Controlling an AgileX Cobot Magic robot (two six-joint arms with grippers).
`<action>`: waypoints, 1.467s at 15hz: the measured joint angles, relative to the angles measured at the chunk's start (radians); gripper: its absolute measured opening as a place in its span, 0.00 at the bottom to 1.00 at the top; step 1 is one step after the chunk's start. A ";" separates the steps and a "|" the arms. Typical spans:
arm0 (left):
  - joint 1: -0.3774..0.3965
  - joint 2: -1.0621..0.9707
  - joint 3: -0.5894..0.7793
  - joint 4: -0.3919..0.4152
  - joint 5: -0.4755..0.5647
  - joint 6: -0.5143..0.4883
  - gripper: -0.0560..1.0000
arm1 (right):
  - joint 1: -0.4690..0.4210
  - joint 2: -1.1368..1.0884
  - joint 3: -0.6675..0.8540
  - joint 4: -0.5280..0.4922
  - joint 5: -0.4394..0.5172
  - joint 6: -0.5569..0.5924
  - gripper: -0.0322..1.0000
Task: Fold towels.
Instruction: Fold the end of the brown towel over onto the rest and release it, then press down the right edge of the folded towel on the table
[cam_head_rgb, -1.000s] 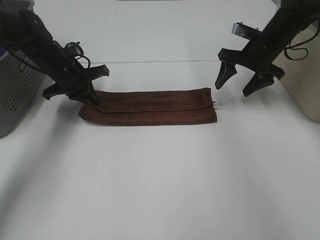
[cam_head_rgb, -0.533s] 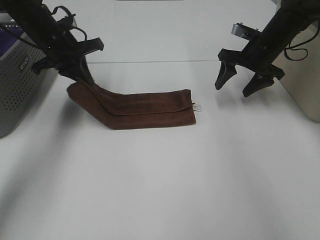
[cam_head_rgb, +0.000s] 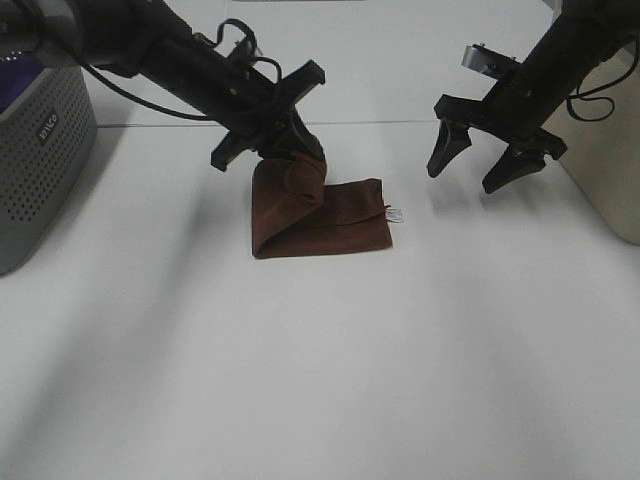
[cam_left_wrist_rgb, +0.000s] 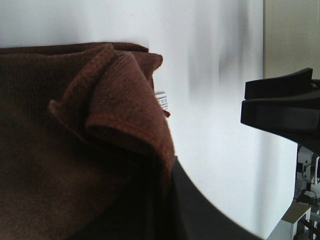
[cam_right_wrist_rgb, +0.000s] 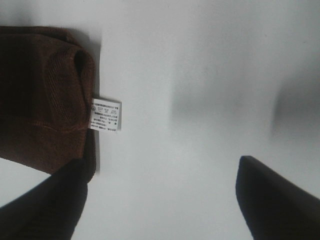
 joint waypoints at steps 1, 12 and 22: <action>-0.017 0.013 -0.002 -0.015 -0.031 0.000 0.08 | 0.000 0.000 0.000 0.000 0.000 0.000 0.78; -0.009 0.006 -0.002 -0.359 -0.101 0.314 0.73 | 0.000 0.000 0.000 0.176 0.031 -0.061 0.78; 0.201 -0.027 -0.006 -0.255 -0.006 0.356 0.73 | 0.073 0.137 -0.008 0.842 0.082 -0.403 0.77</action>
